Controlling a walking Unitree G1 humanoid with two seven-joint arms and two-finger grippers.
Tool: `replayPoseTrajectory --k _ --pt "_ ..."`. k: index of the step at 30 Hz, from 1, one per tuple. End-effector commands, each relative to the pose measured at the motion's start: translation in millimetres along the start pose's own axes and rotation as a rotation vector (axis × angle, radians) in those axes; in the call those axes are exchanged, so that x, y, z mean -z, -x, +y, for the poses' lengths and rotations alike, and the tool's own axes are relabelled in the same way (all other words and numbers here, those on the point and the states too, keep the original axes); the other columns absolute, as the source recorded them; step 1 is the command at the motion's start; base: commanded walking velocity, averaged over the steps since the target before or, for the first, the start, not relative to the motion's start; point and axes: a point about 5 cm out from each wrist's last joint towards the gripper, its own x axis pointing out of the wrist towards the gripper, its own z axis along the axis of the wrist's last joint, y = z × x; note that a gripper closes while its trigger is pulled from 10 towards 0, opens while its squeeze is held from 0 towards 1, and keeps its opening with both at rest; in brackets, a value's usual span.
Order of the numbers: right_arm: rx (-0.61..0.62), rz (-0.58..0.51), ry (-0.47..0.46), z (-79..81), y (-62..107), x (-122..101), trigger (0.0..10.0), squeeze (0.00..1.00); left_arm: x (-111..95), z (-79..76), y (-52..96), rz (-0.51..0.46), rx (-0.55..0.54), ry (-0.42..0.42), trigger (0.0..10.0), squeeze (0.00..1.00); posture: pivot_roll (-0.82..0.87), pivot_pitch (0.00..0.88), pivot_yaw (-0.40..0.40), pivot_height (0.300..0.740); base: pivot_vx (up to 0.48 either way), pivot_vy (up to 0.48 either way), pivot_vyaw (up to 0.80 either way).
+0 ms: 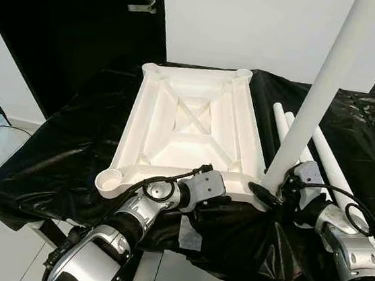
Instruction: Building children table
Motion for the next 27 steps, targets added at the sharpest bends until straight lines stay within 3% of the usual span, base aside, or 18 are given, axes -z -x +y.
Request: replayPoseTrajectory --k 1,2,3,5,6,8,14,20,21,22,27 --pt "0.033 0.017 -0.057 18.1 -6.1 13.0 0.0 0.00 55.0 -43.5 7.4 0.220 0.169 0.150 10.0 0.00 -0.02 0.000 0.016 0.740 0.000 0.000 0.00" --pt "0.151 -0.002 -0.063 23.3 -10.1 15.0 0.0 0.00 55.0 -43.4 7.4 0.220 0.170 0.149 10.0 0.00 -0.02 0.000 0.014 0.740 0.000 0.000 0.00" --pt "0.151 -0.002 -0.063 23.3 -10.1 15.0 0.0 0.00 55.0 -43.4 7.4 0.220 0.170 0.149 10.0 0.00 -0.02 0.000 0.014 0.740 0.000 0.000 0.00" --pt "0.456 -0.050 -0.114 38.0 -9.8 17.1 0.0 0.00 54.7 -42.9 7.1 0.221 0.169 0.150 10.0 0.00 -0.01 0.000 0.009 0.740 0.000 0.000 0.00" --pt "0.456 -0.050 -0.114 38.0 -9.8 17.1 0.0 0.00 54.7 -42.9 7.1 0.221 0.169 0.150 10.0 0.00 -0.01 0.000 0.009 0.740 0.000 0.000 0.00" --pt "0.665 -0.077 -0.144 44.5 -2.7 16.4 0.0 0.00 55.0 -42.7 7.3 0.222 0.167 0.150 10.0 0.00 -0.01 0.000 0.010 0.740 0.000 0.000 0.00" --pt "0.825 -0.061 -0.151 36.8 2.3 18.6 0.0 0.00 57.6 -44.2 8.9 0.231 0.172 0.148 10.0 0.00 -0.02 0.000 0.011 0.740 0.000 0.000 0.00" --pt "0.850 -0.063 -0.140 36.0 -1.5 17.0 0.0 0.00 56.1 -43.5 7.9 0.228 0.172 0.144 10.0 0.00 -0.01 0.000 0.007 0.740 0.000 0.000 0.00" --pt "0.830 -0.063 -0.127 39.1 -5.0 15.6 1.8 0.00 55.6 -43.3 7.4 0.226 0.170 0.143 10.0 0.00 -0.01 0.000 0.003 0.740 0.000 0.000 0.00" --pt "0.797 -0.067 -0.118 42.7 -8.6 14.1 9.5 0.00 55.3 -43.4 7.1 0.225 0.169 0.143 10.0 0.00 -0.01 0.000 0.003 0.740 0.000 0.000 0.00" --pt "0.764 -0.070 -0.111 46.4 -11.4 12.8 9.5 0.00 55.2 -43.7 6.9 0.224 0.169 0.143 10.0 0.00 -0.02 0.000 0.002 0.740 0.000 0.000 0.00"
